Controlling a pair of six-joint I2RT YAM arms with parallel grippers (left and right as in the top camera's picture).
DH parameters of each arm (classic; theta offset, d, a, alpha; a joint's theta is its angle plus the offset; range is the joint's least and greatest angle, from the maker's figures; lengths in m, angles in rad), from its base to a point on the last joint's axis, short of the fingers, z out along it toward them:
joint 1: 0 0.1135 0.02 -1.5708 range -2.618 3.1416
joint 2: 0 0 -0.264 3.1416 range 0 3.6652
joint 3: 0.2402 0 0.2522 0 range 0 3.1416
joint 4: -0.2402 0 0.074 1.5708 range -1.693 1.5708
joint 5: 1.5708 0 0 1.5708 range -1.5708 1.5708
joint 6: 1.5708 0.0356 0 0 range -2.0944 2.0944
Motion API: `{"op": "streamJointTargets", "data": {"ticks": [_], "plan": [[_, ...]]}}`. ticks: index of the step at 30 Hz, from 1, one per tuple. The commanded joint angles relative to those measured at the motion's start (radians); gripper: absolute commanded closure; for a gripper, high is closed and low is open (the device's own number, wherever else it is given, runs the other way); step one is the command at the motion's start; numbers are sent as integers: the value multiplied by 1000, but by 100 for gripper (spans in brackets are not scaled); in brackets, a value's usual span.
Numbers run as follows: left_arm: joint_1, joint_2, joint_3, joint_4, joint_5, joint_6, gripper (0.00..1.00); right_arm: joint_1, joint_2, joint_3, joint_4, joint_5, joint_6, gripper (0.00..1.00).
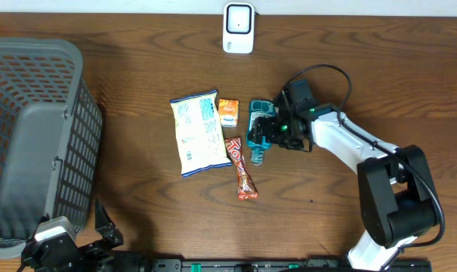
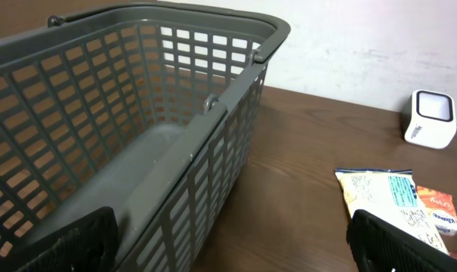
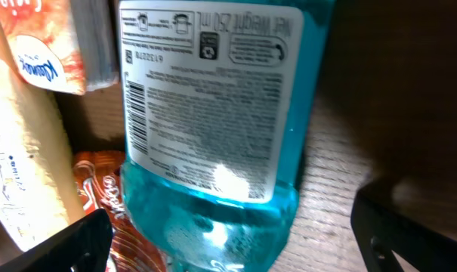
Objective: Scan the item barcode
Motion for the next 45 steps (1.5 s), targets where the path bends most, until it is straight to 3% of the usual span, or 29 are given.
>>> {"op": "streamJointTargets", "data": {"ticks": [1,6,13,23,27,35,39,45], "plan": [[3,0,-72,-99,-28,-70,2,6,87,-17,4,-12,20,5],[3,0,-72,-99,-28,-70,2,6,136,-17,32,-12,20,18],[3,0,-72,-99,-28,-70,2,6,146,-17,28,31,16,60],[3,0,-72,-99,-28,-70,2,-30,79,8,-11,77,-46,79],[3,0,-72,-99,-28,-70,2,-20,15,47,-79,186,-116,77],[3,0,-72,-99,-28,-70,2,83,-9,68,-208,488,-118,76],[3,0,-72,-99,-28,-70,2,130,-8,64,-222,494,-114,60],[3,0,-72,-99,-28,-70,2,166,-5,56,-264,494,-94,51]]}}
